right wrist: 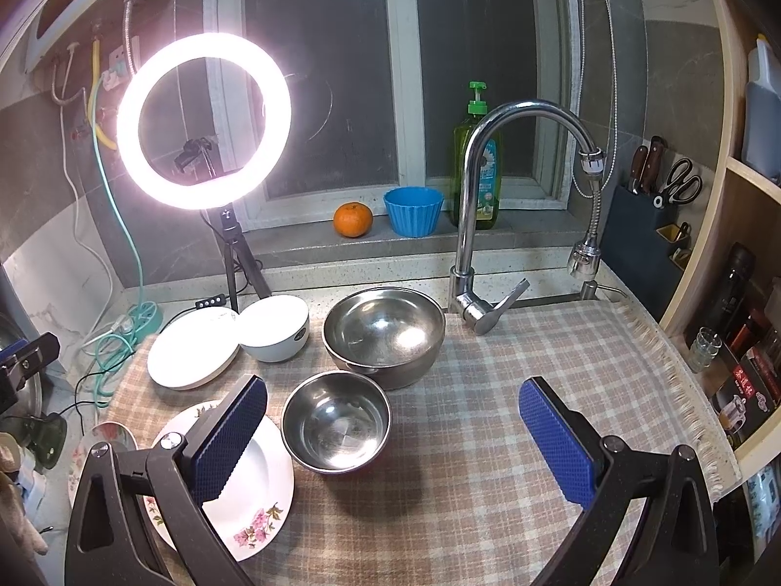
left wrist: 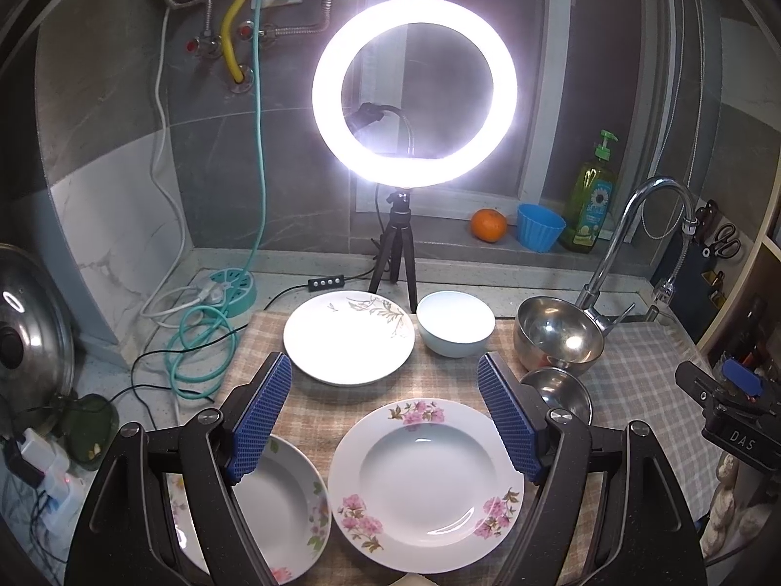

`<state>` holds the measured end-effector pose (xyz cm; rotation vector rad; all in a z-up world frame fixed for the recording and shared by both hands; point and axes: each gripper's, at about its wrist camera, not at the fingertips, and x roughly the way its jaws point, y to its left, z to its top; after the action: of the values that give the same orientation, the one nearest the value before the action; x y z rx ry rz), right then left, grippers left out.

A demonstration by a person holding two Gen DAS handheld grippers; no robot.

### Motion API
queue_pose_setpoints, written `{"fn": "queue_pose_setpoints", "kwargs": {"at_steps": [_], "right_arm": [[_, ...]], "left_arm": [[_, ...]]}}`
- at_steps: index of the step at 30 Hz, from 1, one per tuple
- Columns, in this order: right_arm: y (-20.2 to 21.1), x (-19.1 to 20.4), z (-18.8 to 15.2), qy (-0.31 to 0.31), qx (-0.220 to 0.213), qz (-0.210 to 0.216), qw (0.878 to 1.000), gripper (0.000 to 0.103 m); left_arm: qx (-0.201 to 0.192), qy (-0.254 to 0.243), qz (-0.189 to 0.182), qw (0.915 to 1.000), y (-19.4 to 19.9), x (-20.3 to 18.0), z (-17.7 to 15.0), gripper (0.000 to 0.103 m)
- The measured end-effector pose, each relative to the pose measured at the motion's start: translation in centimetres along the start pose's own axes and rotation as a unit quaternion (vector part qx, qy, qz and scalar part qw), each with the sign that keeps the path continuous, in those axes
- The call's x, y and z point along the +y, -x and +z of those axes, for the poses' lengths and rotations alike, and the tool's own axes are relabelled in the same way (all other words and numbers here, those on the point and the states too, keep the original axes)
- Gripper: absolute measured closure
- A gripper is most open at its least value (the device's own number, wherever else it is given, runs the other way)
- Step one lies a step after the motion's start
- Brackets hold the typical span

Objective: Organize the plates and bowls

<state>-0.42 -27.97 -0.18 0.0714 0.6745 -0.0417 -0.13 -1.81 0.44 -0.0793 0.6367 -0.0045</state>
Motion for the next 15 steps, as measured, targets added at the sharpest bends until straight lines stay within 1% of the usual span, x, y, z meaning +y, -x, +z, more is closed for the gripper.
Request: {"fn": "queue_pose_setpoints", "kwargs": {"at_steps": [15], "right_arm": [[-0.7,0.22,-0.25,0.005,0.011,0.002,1.0,0.001]], "left_arm": [[0.003,-0.001,-0.001,1.0,-0.21,-0.16,-0.07,0.024]]}}
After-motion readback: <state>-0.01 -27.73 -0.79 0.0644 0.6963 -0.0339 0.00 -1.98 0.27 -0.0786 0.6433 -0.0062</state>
